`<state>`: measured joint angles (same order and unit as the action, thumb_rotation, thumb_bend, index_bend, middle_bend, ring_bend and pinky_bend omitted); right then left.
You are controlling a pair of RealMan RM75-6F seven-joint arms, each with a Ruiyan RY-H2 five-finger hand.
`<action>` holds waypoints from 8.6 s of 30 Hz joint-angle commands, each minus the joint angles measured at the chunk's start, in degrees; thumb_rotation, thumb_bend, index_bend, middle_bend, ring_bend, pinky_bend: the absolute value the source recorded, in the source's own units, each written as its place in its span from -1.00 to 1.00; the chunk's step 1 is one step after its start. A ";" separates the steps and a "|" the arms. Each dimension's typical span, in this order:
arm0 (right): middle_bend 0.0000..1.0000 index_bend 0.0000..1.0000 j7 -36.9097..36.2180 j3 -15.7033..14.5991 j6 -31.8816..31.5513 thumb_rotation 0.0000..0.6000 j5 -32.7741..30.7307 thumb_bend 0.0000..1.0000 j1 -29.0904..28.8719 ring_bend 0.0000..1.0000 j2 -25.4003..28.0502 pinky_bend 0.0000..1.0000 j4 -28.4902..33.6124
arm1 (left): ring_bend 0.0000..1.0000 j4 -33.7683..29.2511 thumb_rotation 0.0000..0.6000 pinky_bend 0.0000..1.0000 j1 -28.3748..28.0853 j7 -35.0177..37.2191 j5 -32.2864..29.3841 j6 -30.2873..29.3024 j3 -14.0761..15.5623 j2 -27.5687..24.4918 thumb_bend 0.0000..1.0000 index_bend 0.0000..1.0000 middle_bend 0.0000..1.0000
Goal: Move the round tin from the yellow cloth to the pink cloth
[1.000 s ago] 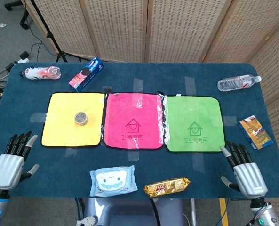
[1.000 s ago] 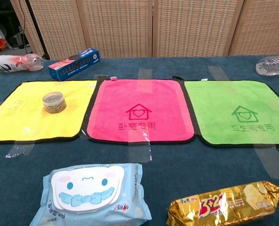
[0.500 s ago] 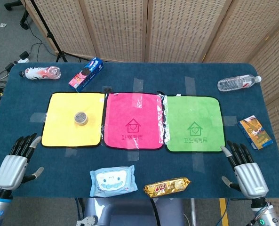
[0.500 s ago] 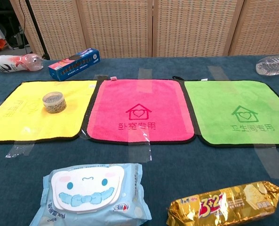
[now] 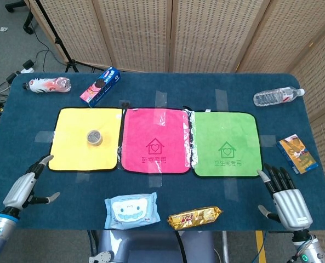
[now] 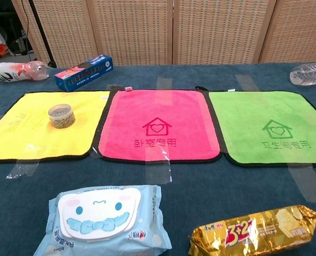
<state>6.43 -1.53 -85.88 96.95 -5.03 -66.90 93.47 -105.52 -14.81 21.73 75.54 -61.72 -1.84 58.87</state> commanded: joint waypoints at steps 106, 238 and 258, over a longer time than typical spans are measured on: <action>-1.00 -0.88 2.82 1.62 9.55 1.00 -10.38 -0.57 -3.74 -1.00 -5.36 -0.95 -6.80 | -1.00 25.57 1.00 -0.99 -28.39 14.98 -41.27 42.46 -16.87 17.69 -0.56 -1.00 -1.00; -1.00 -0.88 0.75 0.45 11.49 1.00 -10.30 -0.57 -4.75 -1.00 -6.00 -0.95 -8.44 | -1.00 24.26 1.00 -0.99 -43.70 6.08 -56.58 31.19 -15.43 27.61 -0.56 -1.00 -1.00; -1.00 -0.88 1.94 0.34 9.27 1.00 -8.72 -0.57 -4.22 -1.00 -5.95 -0.95 -7.31 | -1.00 14.66 1.00 -0.99 -28.58 -18.48 -16.20 -8.23 -0.89 17.87 -0.56 -1.00 -1.00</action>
<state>8.39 -1.21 -76.44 88.10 -9.35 -72.93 86.05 -89.59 -47.97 6.53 52.70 -63.76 -5.89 78.66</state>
